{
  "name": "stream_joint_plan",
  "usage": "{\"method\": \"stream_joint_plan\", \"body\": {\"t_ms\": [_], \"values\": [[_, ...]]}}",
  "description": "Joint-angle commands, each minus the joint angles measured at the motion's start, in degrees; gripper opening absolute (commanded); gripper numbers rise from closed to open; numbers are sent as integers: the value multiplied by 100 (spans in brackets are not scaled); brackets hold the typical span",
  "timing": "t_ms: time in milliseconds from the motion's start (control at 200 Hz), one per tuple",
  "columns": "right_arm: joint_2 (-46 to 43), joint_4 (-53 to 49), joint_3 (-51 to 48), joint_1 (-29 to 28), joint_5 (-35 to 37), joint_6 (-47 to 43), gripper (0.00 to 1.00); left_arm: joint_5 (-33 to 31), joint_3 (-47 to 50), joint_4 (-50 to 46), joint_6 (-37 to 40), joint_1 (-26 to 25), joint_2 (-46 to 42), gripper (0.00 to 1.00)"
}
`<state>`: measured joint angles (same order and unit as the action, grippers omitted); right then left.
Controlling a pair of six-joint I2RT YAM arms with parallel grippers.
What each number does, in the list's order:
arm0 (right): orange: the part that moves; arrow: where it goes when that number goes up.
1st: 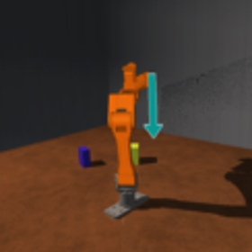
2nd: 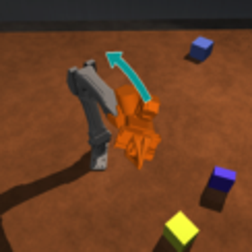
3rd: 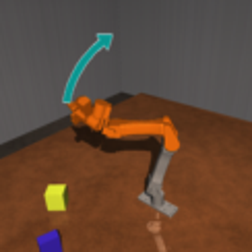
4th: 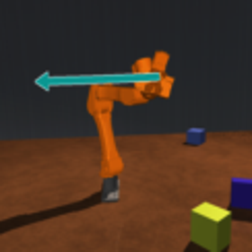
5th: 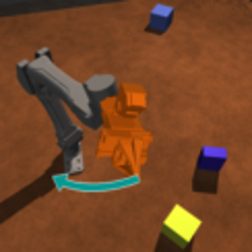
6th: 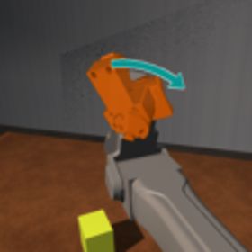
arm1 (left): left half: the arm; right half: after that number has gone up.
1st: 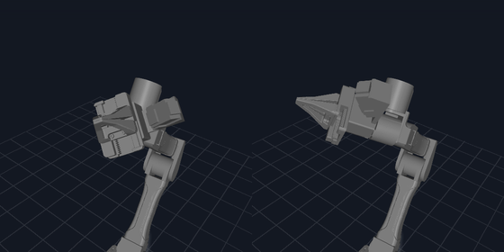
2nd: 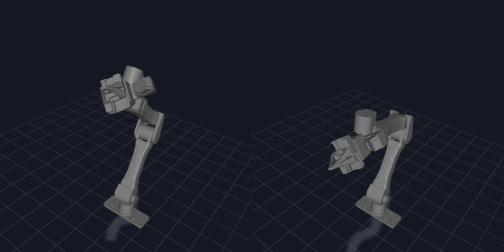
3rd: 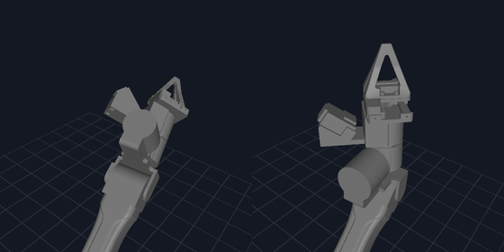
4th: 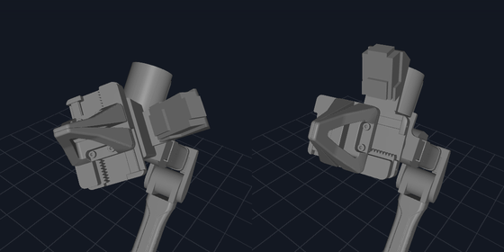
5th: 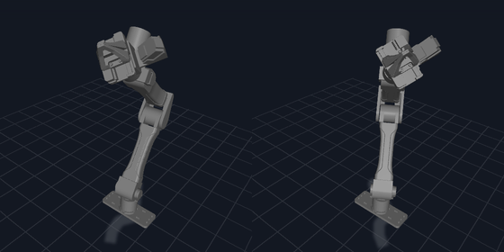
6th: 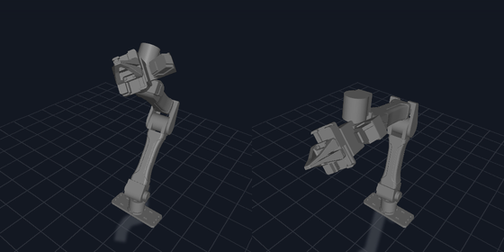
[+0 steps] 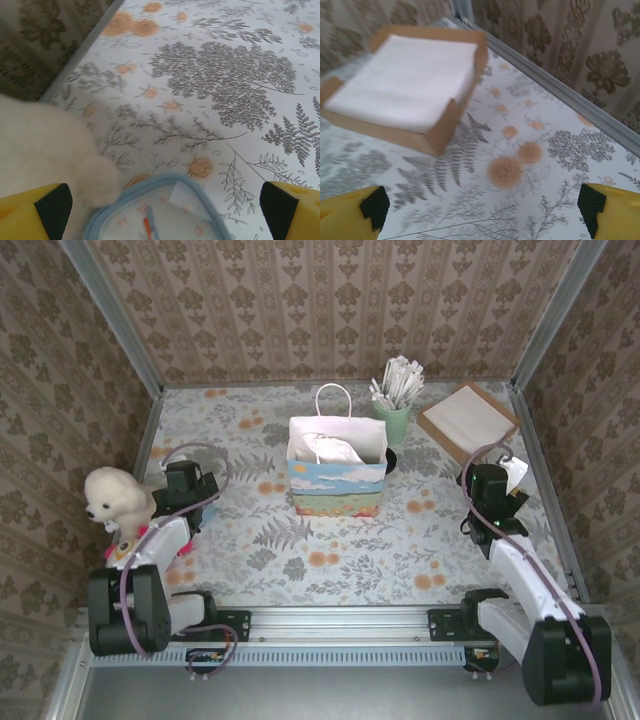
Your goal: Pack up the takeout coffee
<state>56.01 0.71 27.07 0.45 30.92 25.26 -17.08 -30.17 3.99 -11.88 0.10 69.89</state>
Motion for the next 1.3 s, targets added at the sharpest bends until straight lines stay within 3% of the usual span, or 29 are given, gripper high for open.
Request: {"method": "stream_joint_plan", "body": {"t_ms": [0,90,250,410,495,540,680,905,1100,1170,1295], "values": [[608,694,-20,278,-224,-393,100,800,29,1187,747,67,392,100],[1218,1063,44,458,-922,-748,100,1402,23,1774,905,69,855,100],[1938,1637,252,494,-1875,-1262,100,1520,-98,2557,1147,52,1329,100],[2200,2229,282,494,-2045,-1534,100,1875,261,3552,1522,-59,1612,100],[2298,2601,242,497,-2158,-1649,100,1695,865,5052,1465,-35,1922,100],[2327,2831,199,495,-2175,-1682,100,1658,874,4654,1203,69,1716,100],[2294,2971,117,425,-2373,-1833,100,1372,828,4783,1282,-20,1829,100],[1871,4174,-703,247,-3028,-2213,100,887,776,4648,1359,-225,1814,100],[1961,4374,-727,-45,-2453,-2251,100,838,782,4655,1364,-247,1811,100],[2118,4942,-946,-45,-2096,-2042,100,838,777,4659,1364,-248,1813,100],[2532,5309,-933,-87,-2389,-2164,100,840,778,4659,1364,-244,1811,100]]}}
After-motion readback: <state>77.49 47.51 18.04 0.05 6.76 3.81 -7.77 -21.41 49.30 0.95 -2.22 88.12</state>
